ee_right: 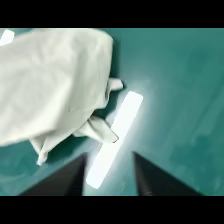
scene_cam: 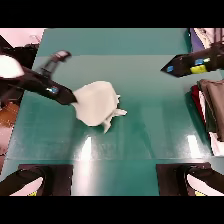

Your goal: Fold the shirts.

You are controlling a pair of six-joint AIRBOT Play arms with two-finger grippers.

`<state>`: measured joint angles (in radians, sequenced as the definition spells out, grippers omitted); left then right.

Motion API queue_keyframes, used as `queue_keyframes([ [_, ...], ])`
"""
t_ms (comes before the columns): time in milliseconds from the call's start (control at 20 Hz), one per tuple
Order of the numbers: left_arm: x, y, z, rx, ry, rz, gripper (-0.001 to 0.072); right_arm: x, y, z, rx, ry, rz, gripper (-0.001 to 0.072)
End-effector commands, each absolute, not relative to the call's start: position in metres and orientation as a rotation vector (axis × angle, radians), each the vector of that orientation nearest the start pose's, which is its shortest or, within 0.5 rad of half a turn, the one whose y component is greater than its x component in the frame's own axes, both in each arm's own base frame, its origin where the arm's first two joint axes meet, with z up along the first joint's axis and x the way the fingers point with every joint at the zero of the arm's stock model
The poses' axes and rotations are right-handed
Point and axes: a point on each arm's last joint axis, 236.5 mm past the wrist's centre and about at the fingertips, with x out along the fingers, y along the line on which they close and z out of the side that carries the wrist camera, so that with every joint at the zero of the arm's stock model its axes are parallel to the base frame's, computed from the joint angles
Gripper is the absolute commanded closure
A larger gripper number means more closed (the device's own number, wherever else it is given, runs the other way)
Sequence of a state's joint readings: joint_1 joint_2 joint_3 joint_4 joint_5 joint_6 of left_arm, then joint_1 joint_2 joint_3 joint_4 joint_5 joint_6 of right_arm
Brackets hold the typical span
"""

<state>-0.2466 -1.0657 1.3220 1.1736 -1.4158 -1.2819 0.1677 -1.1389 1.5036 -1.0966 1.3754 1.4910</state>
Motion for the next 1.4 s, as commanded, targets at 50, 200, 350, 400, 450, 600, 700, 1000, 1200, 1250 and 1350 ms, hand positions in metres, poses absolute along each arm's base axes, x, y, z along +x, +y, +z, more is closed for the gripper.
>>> queue_keyframes([
  [50,0.294,-0.117,0.209,0.25,0.935,-0.527,0.0684,0.349,0.212,0.103,0.299,1.265,0.659,0.0299],
  [200,0.289,-0.115,0.206,0.226,0.966,-0.511,0.0684,0.338,0.261,0.026,0.408,1.376,0.721,0.0298],
  [350,0.289,-0.115,0.203,0.212,0.98,-0.503,0.0683,0.324,0.297,-0.029,0.439,1.447,0.768,0.0203],
  [400,0.289,-0.115,0.203,0.211,0.98,-0.503,0.0684,0.321,0.305,-0.041,0.425,1.468,0.784,0.0201],
  [450,0.289,-0.115,0.203,0.209,0.98,-0.502,0.0684,0.318,0.311,-0.051,0.411,1.493,0.789,0.0201],
  [600,0.289,-0.115,0.203,0.208,0.98,-0.502,0.0683,0.317,0.331,-0.068,0.394,1.525,0.809,0.0201],
  [700,0.289,-0.115,0.203,0.188,0.985,-0.491,0.0684,0.321,0.345,-0.069,0.377,1.496,0.82,0.0201],
  [1000,0.289,-0.115,0.203,0.188,0.986,-0.491,0.0684,0.347,0.37,-0.051,0.347,1.361,0.84,0.0696],
  [1200,0.296,-0.102,0.214,0.18,0.955,-0.414,0.0684,0.379,0.331,-0.004,0.158,1.233,0.816,0.0699],
  [1250,0.301,-0.095,0.228,0.194,0.916,-0.38,0.0684,0.389,0.305,0.02,0.094,1.191,0.776,0.0699],
  [1350,0.306,-0.084,0.264,0.217,0.817,-0.33,0.0684,0.405,0.24,0.078,-0.024,1.096,0.662,0.0699],
])
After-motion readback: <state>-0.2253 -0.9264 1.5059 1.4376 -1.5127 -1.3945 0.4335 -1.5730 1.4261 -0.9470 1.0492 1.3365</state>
